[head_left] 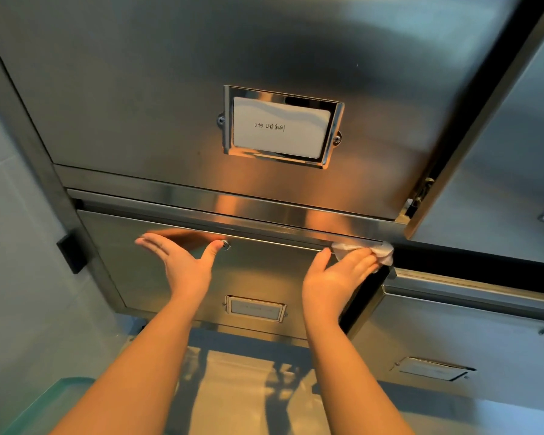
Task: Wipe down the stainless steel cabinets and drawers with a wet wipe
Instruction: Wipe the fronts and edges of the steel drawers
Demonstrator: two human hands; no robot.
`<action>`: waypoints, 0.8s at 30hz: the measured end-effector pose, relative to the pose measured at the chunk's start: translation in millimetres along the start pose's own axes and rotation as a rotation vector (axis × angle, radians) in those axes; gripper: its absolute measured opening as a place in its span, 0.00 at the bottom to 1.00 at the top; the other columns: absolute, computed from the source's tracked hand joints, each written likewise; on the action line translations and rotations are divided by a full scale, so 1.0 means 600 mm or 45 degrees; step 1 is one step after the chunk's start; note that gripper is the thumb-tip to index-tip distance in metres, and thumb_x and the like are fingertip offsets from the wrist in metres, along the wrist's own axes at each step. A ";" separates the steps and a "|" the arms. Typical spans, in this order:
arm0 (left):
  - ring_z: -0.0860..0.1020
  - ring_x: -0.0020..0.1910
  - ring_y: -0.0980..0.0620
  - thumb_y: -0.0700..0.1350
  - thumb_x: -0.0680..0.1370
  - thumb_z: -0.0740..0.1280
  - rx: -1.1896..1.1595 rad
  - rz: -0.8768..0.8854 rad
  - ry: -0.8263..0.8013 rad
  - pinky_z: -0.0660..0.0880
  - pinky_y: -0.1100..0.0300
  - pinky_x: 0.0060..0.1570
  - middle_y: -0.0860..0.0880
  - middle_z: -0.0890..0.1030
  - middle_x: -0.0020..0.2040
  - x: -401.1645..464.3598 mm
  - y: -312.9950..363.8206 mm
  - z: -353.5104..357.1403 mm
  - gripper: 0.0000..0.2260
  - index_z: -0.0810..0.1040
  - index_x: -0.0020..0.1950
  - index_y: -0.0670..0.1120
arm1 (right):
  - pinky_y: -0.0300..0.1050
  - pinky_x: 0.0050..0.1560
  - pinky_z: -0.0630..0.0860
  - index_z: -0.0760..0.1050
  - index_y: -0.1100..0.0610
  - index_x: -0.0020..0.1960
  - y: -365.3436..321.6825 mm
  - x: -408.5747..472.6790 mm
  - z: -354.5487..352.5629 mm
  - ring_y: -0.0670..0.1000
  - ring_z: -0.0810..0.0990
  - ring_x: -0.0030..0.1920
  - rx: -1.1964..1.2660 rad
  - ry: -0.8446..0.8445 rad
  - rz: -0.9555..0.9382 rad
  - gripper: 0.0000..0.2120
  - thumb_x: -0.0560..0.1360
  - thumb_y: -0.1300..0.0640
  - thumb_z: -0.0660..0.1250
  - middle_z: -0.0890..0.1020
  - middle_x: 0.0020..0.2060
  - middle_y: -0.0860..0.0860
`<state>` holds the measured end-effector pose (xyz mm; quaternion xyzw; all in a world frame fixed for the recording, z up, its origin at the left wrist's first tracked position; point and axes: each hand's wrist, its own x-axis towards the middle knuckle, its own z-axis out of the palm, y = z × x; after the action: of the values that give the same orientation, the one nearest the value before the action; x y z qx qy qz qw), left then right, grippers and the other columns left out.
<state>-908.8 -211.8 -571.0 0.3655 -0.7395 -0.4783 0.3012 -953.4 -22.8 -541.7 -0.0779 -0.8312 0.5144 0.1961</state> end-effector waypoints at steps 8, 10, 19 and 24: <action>0.57 0.77 0.37 0.64 0.63 0.68 -0.007 0.030 0.014 0.64 0.52 0.70 0.42 0.31 0.78 0.000 -0.005 0.005 0.60 0.33 0.78 0.39 | 0.35 0.71 0.60 0.38 0.54 0.79 0.013 -0.051 -0.011 0.46 0.47 0.78 0.171 0.016 -0.075 0.37 0.81 0.63 0.59 0.39 0.79 0.49; 0.57 0.77 0.37 0.64 0.63 0.68 -0.006 0.029 0.017 0.64 0.51 0.70 0.42 0.31 0.78 0.000 -0.006 0.004 0.60 0.33 0.78 0.39 | 0.19 0.64 0.53 0.37 0.51 0.78 0.018 -0.077 -0.016 0.31 0.41 0.74 0.193 0.021 -0.195 0.38 0.80 0.66 0.59 0.38 0.78 0.46; 0.57 0.77 0.36 0.64 0.63 0.69 0.009 0.029 0.001 0.64 0.50 0.70 0.42 0.31 0.78 -0.001 -0.003 0.000 0.60 0.32 0.77 0.39 | 0.20 0.66 0.49 0.39 0.53 0.79 0.041 -0.125 -0.019 0.43 0.42 0.78 0.039 -0.096 -0.617 0.40 0.78 0.63 0.60 0.39 0.79 0.48; 0.55 0.78 0.37 0.64 0.63 0.69 0.009 0.037 0.005 0.63 0.49 0.71 0.41 0.31 0.78 0.001 -0.004 0.001 0.61 0.33 0.77 0.38 | 0.35 0.74 0.38 0.36 0.57 0.75 0.032 -0.016 0.012 0.56 0.42 0.79 -0.048 -0.068 -0.349 0.36 0.81 0.57 0.60 0.40 0.77 0.54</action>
<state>-909.1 -212.7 -573.6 0.3568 -0.7459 -0.4706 0.3080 -948.9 -23.0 -564.1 0.0465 -0.8485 0.4689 0.2409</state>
